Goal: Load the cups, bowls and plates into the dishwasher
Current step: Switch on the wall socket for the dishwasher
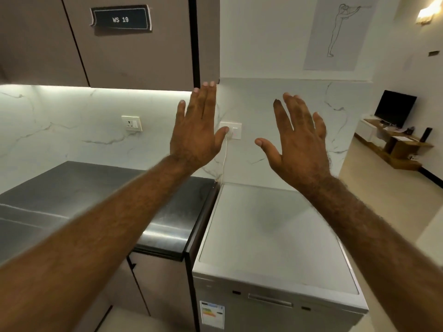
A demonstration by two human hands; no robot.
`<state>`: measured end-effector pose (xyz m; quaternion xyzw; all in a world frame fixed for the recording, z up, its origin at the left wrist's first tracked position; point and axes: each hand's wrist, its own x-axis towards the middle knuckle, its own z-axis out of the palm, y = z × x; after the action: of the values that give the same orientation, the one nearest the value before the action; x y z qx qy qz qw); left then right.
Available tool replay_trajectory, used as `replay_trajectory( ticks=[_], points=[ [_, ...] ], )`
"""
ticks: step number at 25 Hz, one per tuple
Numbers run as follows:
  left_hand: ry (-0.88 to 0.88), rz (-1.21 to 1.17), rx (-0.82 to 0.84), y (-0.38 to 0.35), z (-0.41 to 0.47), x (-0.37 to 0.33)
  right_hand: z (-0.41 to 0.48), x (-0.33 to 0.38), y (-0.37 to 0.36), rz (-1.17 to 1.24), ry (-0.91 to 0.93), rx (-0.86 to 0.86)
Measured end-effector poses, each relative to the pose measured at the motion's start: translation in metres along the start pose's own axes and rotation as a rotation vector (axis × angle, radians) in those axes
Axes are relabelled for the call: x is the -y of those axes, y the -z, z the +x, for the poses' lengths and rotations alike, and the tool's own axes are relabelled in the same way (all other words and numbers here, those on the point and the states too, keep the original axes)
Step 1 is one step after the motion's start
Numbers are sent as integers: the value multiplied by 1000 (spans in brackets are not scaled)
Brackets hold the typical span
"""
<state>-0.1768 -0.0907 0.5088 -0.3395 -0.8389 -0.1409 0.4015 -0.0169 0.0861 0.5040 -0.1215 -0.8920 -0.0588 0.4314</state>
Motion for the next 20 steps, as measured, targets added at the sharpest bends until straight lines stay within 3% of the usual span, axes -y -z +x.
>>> replay_trajectory(
  ticks=[10, 17, 20],
  points=[
    [44, -123, 140, -20, -120, -51, -130, -23, 1, 77, -30, 159],
    [102, -180, 347, -124, -278, -72, -274, -32, -87, 65, -45, 300],
    [77, -185, 352, -168, -327, -75, -322, -31, -138, 47, -68, 335]
  ],
)
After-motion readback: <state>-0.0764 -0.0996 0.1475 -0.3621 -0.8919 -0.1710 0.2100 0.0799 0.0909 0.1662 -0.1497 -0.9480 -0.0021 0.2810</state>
